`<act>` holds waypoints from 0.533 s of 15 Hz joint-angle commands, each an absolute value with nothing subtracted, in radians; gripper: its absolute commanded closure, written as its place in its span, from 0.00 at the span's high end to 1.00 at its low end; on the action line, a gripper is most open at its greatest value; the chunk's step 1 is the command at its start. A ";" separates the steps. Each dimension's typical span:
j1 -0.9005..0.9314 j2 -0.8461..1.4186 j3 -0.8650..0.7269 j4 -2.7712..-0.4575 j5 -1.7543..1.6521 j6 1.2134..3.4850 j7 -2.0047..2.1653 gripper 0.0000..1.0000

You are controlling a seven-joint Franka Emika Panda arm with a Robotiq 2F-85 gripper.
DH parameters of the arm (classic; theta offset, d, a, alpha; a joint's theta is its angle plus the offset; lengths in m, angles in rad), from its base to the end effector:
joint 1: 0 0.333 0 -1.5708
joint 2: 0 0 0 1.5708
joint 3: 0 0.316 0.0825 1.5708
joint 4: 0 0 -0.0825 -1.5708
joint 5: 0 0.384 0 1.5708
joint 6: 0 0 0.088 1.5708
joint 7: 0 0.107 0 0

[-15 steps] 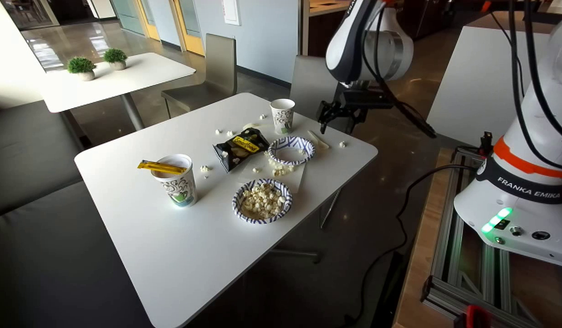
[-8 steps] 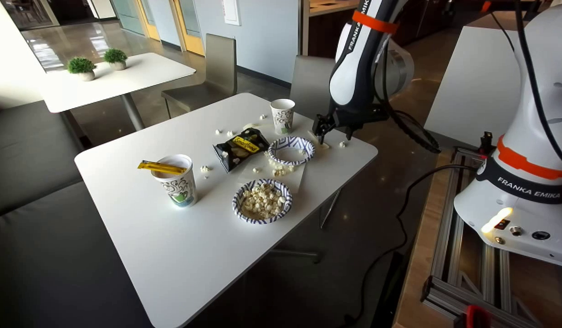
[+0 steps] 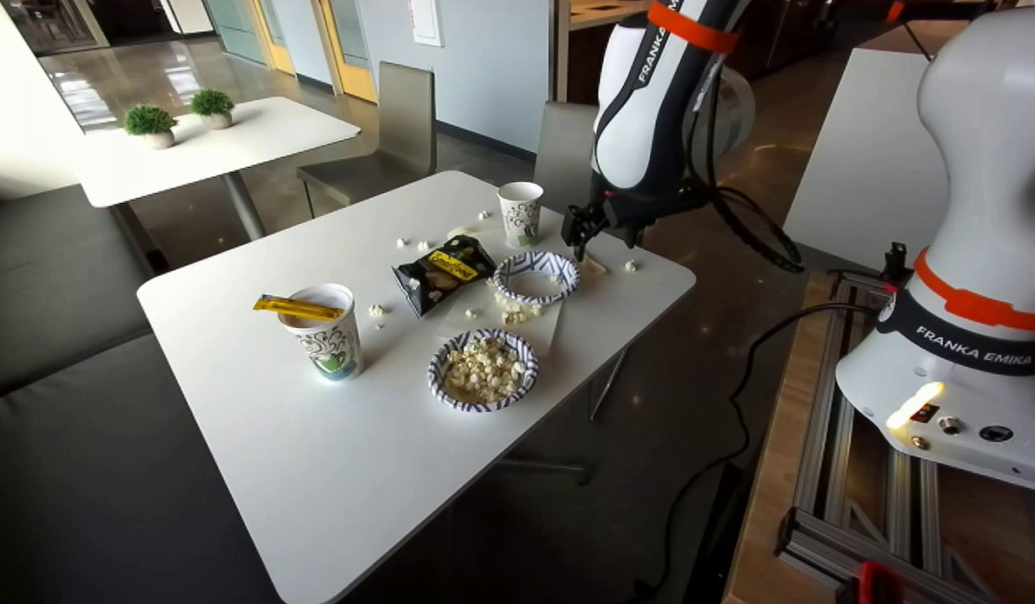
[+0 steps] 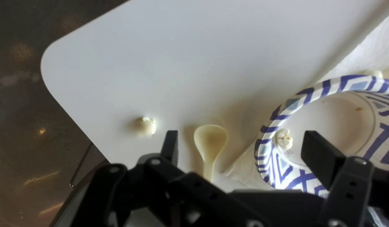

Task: Pick up the white spoon and move it to the right side of the table

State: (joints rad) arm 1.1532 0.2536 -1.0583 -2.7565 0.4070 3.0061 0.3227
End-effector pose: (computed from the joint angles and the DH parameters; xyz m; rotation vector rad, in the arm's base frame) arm 0.3985 -0.0163 0.1988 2.8948 -0.8940 0.2877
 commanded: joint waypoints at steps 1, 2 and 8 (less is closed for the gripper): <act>1.348 0.212 -1.284 -2.753 0.293 2.842 0.231 1.00; 1.406 0.207 -1.349 -2.750 0.253 2.795 0.214 1.00; 1.785 0.191 -1.729 -2.743 0.134 2.652 0.004 1.00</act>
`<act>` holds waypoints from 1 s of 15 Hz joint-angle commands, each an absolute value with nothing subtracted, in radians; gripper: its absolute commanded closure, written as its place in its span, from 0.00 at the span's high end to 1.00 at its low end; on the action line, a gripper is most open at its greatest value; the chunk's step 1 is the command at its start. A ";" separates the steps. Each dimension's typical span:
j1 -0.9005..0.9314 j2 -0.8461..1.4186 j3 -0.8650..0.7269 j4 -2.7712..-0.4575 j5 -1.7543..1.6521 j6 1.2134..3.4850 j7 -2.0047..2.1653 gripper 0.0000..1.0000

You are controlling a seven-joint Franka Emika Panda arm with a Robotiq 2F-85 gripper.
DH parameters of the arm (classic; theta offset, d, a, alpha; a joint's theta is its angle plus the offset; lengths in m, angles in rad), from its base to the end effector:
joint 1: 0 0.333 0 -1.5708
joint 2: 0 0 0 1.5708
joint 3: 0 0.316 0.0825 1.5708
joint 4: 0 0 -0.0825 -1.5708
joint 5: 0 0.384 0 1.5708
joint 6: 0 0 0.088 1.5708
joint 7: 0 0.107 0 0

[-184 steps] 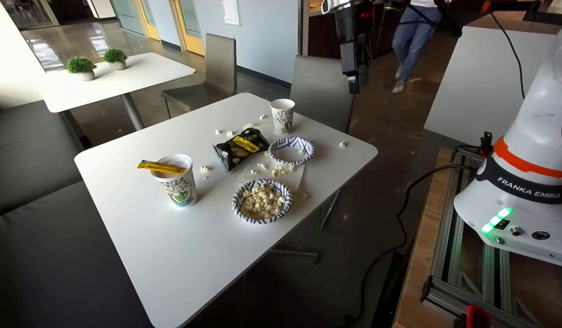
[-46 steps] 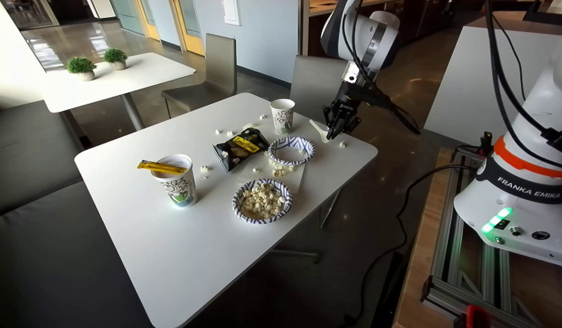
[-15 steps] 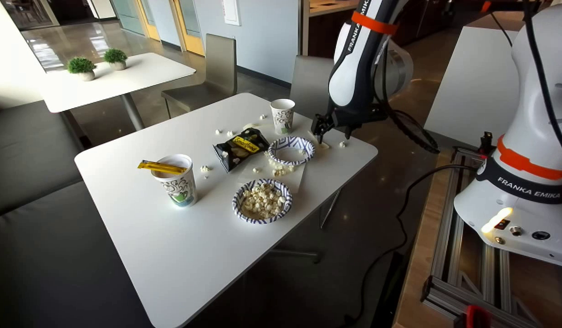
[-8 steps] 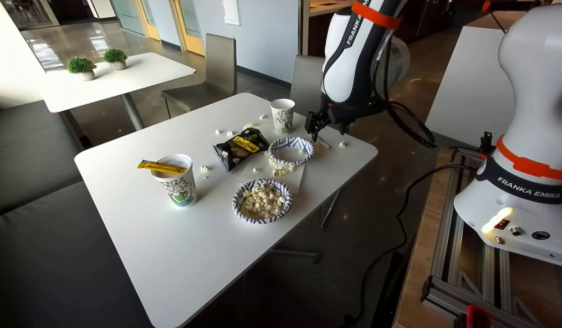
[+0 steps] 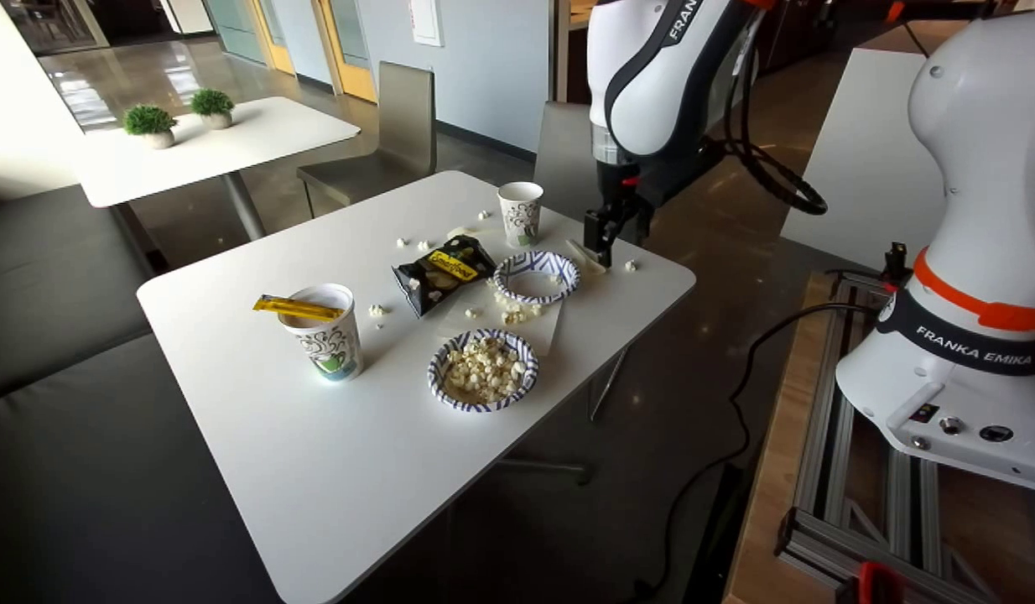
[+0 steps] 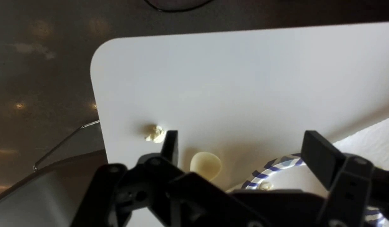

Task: Pick up the white spoon and move it to the right side of the table

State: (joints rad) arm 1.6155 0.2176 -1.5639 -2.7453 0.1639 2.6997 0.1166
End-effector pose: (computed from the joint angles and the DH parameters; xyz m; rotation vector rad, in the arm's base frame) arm 0.3903 -0.0107 0.2189 2.9711 -0.3270 -0.0265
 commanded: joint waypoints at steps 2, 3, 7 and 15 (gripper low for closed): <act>1.920 0.207 -1.842 -2.737 0.187 2.633 -0.112 1.00; 1.989 0.219 -1.898 -2.737 0.230 2.631 -0.162 1.00; 2.262 0.327 -2.114 -2.738 0.464 2.556 -0.370 1.00; 2.202 0.358 -2.043 -2.725 0.547 2.539 -0.415 1.00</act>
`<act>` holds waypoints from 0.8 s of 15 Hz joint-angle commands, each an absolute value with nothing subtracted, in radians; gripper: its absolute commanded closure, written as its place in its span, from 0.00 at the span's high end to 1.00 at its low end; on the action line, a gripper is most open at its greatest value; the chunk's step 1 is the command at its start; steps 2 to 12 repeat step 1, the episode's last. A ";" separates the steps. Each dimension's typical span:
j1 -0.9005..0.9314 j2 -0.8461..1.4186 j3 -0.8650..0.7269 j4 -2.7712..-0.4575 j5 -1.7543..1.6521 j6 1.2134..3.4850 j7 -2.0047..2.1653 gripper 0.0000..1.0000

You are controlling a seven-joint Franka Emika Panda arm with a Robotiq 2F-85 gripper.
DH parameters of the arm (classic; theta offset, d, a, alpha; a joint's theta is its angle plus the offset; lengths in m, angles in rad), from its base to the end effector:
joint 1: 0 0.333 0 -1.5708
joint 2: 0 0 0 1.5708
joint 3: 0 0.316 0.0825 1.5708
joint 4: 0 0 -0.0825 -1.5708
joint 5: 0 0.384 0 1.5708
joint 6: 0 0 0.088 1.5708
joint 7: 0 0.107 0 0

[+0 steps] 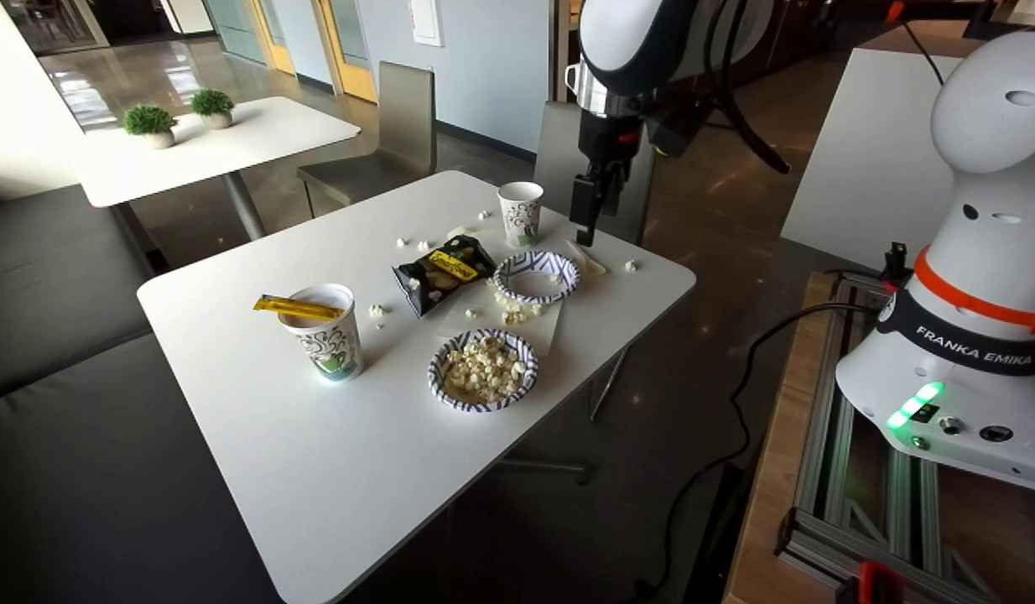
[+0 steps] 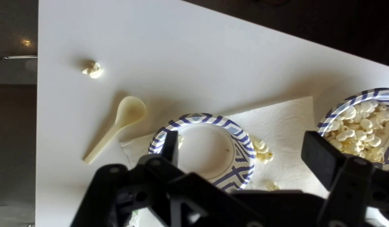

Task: Pick up the white spoon and move it to the right side of the table

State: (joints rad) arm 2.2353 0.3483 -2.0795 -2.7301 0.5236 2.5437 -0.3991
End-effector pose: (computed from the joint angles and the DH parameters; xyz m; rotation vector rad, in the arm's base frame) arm 0.3925 0.0276 0.2799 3.1239 0.1539 0.0824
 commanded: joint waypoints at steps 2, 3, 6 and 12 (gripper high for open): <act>2.196 0.356 -2.041 -2.725 0.547 2.539 -0.415 1.00; 2.196 0.356 -2.041 -2.725 0.547 2.539 -0.415 1.00; 2.196 0.356 -2.041 -2.725 0.547 2.539 -0.415 1.00; 2.196 0.356 -2.041 -2.725 0.547 2.539 -0.415 1.00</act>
